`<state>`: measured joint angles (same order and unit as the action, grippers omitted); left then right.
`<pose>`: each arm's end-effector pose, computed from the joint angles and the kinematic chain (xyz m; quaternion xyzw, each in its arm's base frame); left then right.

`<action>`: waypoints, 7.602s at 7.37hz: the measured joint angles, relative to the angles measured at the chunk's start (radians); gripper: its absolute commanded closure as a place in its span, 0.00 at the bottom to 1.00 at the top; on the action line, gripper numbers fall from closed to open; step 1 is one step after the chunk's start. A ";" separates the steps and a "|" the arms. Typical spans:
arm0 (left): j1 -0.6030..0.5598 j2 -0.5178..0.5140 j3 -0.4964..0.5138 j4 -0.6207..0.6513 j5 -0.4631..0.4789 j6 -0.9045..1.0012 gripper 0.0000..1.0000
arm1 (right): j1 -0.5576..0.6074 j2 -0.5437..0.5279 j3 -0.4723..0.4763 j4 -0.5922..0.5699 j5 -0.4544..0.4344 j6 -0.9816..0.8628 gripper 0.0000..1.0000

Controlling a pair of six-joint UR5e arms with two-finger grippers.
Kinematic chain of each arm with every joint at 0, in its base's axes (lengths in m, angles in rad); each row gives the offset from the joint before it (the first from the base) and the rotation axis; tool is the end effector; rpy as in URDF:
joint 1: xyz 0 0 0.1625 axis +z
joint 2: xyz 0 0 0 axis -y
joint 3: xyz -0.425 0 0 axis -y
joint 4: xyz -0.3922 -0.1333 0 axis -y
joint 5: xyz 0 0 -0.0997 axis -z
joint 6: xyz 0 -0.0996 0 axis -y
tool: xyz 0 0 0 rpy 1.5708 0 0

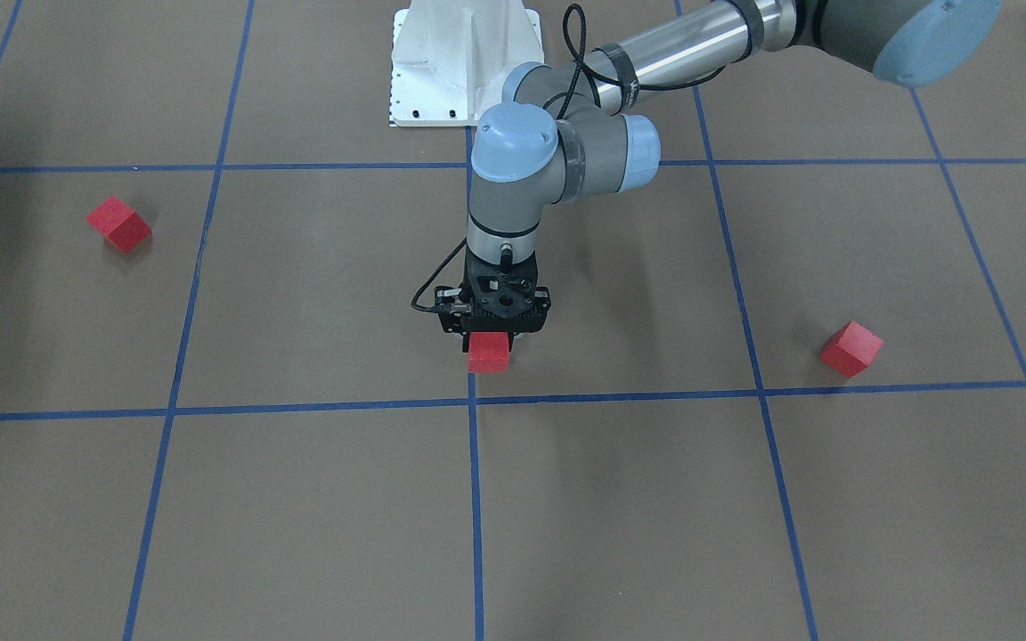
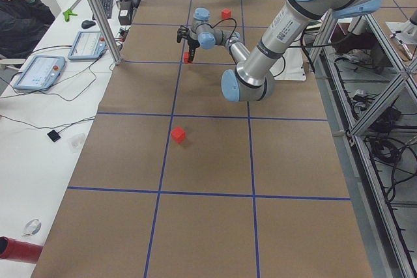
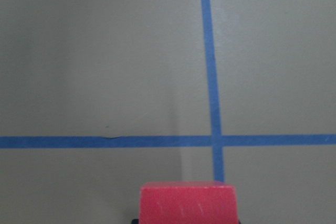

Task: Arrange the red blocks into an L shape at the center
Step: 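Carry the red cube with the left gripper toward the table center, then set the cube at center, open the left gripper while the right arm reaches, then raise the left gripper away while the right gripper moves toward the nearer red cube, then lower the right gripper and grasp the red cube, then carry the cube with the right gripper toward the center cube while the left arm withdraws, then lower the held cube beside the center cube, on its side nearer the robot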

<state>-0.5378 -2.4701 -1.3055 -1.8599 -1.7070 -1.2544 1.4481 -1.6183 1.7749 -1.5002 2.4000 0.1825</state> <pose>0.6150 -0.5063 0.1746 0.1286 0.4296 -0.0686 0.8912 0.0007 -0.4832 0.5689 0.0417 -0.4113 -0.0185 0.9103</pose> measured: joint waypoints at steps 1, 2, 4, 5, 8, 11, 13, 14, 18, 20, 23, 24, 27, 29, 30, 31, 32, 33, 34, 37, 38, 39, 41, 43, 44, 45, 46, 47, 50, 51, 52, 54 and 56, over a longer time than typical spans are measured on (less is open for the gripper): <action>0.009 -0.009 0.012 0.000 0.001 -0.007 1.00 | 0.000 0.000 0.000 0.000 0.000 0.000 0.00; 0.017 -0.012 0.017 0.001 0.001 -0.010 1.00 | 0.000 0.000 0.000 0.000 0.001 0.000 0.00; 0.035 -0.012 0.021 0.001 0.002 -0.022 0.91 | 0.000 0.000 0.000 0.000 0.001 0.000 0.00; 0.041 -0.012 0.021 0.001 0.005 -0.026 0.55 | 0.000 0.000 0.001 0.000 0.001 0.000 0.00; 0.041 -0.010 0.022 0.010 0.014 -0.041 0.00 | 0.000 0.000 0.001 0.000 0.003 0.001 0.00; 0.031 -0.011 0.013 0.014 0.027 -0.078 0.01 | -0.008 0.002 0.015 0.005 0.048 0.003 0.01; -0.013 -0.008 -0.027 0.017 0.021 -0.076 0.00 | -0.094 0.007 0.074 0.029 0.082 0.122 0.01; -0.039 -0.001 -0.052 0.022 0.016 -0.073 0.00 | -0.172 0.005 0.103 0.093 0.060 0.231 0.00; -0.130 0.069 -0.174 0.057 -0.064 -0.046 0.00 | -0.432 -0.024 0.122 0.307 -0.092 0.305 0.01; -0.148 0.089 -0.193 0.060 -0.075 -0.025 0.00 | -0.483 -0.053 0.123 0.319 -0.134 0.175 0.01; -0.151 0.113 -0.208 0.058 -0.077 -0.020 0.00 | -0.592 -0.064 0.129 0.321 -0.175 0.119 0.01; -0.151 0.125 -0.219 0.058 -0.077 -0.021 0.00 | -0.619 -0.065 0.129 0.321 -0.188 0.116 0.01; -0.150 0.143 -0.229 0.054 -0.077 -0.022 0.00 | -0.659 -0.076 0.129 0.321 -0.201 0.113 0.01; -0.149 0.156 -0.234 0.050 -0.077 -0.022 0.00 | -0.677 -0.095 0.128 0.320 -0.202 0.111 0.01; -0.148 0.163 -0.236 0.047 -0.077 -0.022 0.00 | -0.686 -0.108 0.127 0.319 -0.203 0.111 0.01; -0.147 0.166 -0.236 0.046 -0.077 -0.022 0.00 | -0.694 -0.120 0.125 0.319 -0.203 0.110 0.03; -0.145 0.167 -0.236 0.045 -0.077 -0.023 0.00 | -0.698 -0.130 0.125 0.319 -0.204 0.110 0.10; -0.144 0.168 -0.236 0.044 -0.076 -0.023 0.00 | -0.702 -0.138 0.124 0.319 -0.205 0.110 0.23; -0.143 0.169 -0.236 0.044 -0.076 -0.023 0.00 | -0.707 -0.144 0.123 0.319 -0.205 0.110 0.26; -0.139 0.187 -0.237 0.024 -0.076 -0.025 0.00 | -0.712 -0.151 0.123 0.318 -0.206 0.112 0.91; -0.139 0.189 -0.238 0.018 -0.075 -0.025 0.00 | -0.707 -0.150 0.129 0.318 -0.206 0.112 1.00; -0.139 0.191 -0.242 0.016 -0.076 -0.025 0.01 | -0.688 -0.150 0.148 0.318 -0.203 0.116 1.00; -0.144 0.204 -0.262 0.016 -0.078 -0.015 0.01 | -0.638 -0.140 0.202 0.315 -0.186 0.158 1.00; -0.181 0.262 -0.305 0.016 -0.096 0.054 0.01 | -0.641 0.001 0.213 0.246 -0.157 0.327 1.00; -0.229 0.312 -0.329 0.016 -0.146 0.119 0.01 | -0.657 0.142 0.212 0.115 -0.155 0.380 1.00; -0.287 0.371 -0.351 0.015 -0.208 0.197 0.01 | -0.682 0.310 0.207 -0.065 -0.167 0.417 1.00; -0.349 0.435 -0.371 0.013 -0.264 0.290 0.01 | -0.721 0.465 0.185 -0.211 -0.195 0.481 1.00; -0.417 0.492 -0.381 0.012 -0.323 0.383 0.01 | -0.764 0.582 0.144 -0.279 -0.228 0.582 1.00; -0.602 0.607 -0.376 0.014 -0.459 0.636 0.01 | -0.869 0.777 0.010 -0.303 -0.286 0.869 1.00; -0.637 0.632 -0.374 0.015 -0.480 0.690 0.00 | -0.897 0.812 -0.044 -0.267 -0.318 0.959 1.00; -0.659 0.653 -0.373 0.015 -0.491 0.729 0.00 | -0.918 0.850 -0.129 -0.194 -0.347 1.052 1.00; -0.672 0.675 -0.373 0.014 -0.497 0.756 0.00 | -0.940 0.937 -0.304 -0.094 -0.376 1.177 1.00; -0.674 0.683 -0.371 0.013 -0.497 0.760 0.01 | -0.947 0.958 -0.367 -0.075 -0.403 1.201 1.00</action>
<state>-1.2114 -1.7867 -1.6762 -1.8467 -2.2039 -0.4944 0.5014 -0.6605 1.4082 -1.5749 1.9971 1.3838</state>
